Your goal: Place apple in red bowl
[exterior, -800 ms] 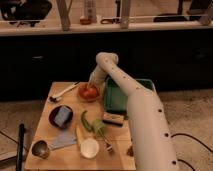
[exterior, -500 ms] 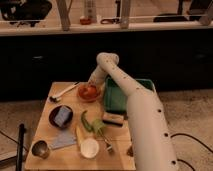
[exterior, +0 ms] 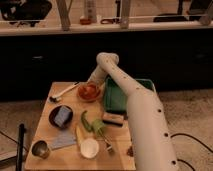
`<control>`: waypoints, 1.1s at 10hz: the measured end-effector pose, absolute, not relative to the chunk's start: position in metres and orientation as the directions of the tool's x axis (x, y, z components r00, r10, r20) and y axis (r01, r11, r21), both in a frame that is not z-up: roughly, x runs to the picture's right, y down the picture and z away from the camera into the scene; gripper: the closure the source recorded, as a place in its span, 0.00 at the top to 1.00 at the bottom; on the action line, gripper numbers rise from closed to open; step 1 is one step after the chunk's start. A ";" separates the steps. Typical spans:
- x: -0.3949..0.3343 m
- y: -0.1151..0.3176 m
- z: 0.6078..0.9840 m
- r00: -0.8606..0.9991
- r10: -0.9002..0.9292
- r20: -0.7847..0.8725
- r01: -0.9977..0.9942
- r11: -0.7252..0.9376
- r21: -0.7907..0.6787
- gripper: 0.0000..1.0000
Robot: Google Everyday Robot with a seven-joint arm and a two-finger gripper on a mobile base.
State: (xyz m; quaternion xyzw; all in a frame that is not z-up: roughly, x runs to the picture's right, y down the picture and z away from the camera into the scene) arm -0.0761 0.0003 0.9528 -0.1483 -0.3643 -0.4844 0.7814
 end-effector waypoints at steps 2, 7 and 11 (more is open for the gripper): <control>-0.077 -0.003 0.949 0.261 -0.657 0.707 0.868 0.480 0.125 0.00; -0.081 -0.011 0.940 0.258 -0.669 0.697 0.866 0.480 0.140 0.13; -0.083 -0.016 0.935 0.250 -0.669 0.700 0.865 0.480 0.149 0.55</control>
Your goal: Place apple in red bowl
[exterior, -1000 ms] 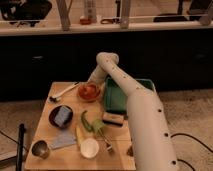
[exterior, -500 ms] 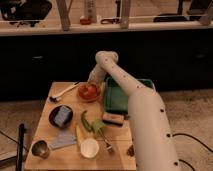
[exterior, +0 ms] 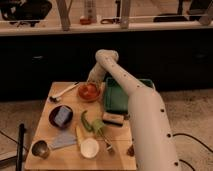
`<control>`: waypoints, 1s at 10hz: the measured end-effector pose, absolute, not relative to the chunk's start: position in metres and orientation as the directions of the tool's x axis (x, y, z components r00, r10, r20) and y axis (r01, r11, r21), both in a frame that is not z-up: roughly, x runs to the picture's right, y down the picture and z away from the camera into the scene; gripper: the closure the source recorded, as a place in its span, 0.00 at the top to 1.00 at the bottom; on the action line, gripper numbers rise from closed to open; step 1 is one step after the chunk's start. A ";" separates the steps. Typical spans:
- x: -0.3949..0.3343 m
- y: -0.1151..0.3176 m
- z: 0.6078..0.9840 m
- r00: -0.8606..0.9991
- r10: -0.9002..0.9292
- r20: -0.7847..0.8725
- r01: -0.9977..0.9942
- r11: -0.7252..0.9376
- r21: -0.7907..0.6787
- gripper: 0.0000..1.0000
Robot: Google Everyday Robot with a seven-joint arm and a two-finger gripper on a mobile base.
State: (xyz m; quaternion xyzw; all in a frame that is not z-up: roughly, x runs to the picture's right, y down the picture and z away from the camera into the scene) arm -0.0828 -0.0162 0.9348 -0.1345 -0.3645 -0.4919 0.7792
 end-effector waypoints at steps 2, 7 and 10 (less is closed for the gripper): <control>-0.083 -0.018 0.933 0.249 -0.670 0.700 0.863 0.481 0.153 0.71; -0.082 -0.022 0.930 0.252 -0.665 0.703 0.863 0.483 0.147 0.80; -0.087 -0.022 0.929 0.252 -0.662 0.706 0.868 0.478 0.138 0.80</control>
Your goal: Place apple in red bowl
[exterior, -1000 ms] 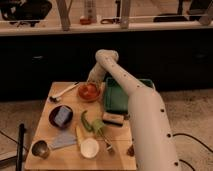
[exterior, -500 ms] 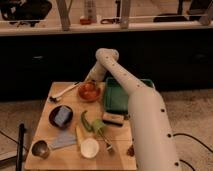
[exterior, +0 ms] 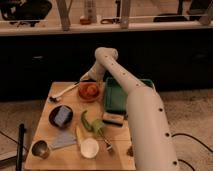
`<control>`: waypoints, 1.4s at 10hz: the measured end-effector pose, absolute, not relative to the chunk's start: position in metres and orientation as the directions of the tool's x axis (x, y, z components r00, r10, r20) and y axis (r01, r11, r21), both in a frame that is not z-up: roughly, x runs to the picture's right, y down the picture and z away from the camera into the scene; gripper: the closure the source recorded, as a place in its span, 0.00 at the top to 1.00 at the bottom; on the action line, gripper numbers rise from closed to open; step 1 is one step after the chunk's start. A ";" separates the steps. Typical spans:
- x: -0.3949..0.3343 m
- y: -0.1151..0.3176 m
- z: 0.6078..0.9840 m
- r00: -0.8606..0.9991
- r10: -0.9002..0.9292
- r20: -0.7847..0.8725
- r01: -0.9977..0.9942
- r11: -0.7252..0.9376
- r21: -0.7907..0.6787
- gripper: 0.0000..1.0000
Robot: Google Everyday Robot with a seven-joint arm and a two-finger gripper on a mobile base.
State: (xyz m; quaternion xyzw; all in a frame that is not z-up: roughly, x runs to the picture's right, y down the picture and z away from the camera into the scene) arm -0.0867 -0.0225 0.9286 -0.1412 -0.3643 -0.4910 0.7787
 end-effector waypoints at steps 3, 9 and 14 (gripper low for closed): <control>-0.087 -0.023 0.924 0.260 -0.661 0.704 0.872 0.475 0.123 0.80; -0.088 -0.022 0.915 0.281 -0.665 0.692 0.877 0.471 0.096 0.80; -0.085 -0.021 0.909 0.287 -0.674 0.681 0.875 0.474 0.101 0.80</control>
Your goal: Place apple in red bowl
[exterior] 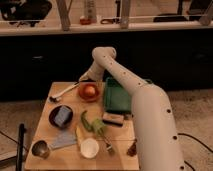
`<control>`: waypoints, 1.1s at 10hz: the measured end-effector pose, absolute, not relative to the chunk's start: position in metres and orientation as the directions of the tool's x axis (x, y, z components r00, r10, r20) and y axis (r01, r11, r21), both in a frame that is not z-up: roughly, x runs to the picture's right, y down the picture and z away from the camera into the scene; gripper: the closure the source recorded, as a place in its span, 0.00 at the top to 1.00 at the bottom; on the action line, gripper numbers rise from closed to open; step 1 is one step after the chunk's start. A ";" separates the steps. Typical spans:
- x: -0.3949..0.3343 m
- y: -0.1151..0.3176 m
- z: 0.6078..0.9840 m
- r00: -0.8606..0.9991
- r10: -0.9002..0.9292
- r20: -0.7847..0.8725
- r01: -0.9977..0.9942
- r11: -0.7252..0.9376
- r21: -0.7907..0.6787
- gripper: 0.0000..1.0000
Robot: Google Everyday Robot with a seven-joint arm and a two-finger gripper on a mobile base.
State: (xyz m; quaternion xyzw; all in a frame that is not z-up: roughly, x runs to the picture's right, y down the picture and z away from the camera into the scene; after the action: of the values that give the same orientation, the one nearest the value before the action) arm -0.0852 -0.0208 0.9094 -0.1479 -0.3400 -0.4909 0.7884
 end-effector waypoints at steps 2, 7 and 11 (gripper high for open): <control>-0.083 -0.020 0.908 0.281 -0.674 0.683 0.875 0.473 0.107 0.80; -0.070 -0.018 0.907 0.256 -0.681 0.687 0.873 0.467 0.138 0.80; -0.070 -0.017 0.907 0.252 -0.681 0.688 0.873 0.467 0.141 0.80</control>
State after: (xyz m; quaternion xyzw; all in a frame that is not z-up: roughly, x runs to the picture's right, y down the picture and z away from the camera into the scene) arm -0.0703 -0.0170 0.9065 -0.1358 -0.3543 -0.4983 0.7796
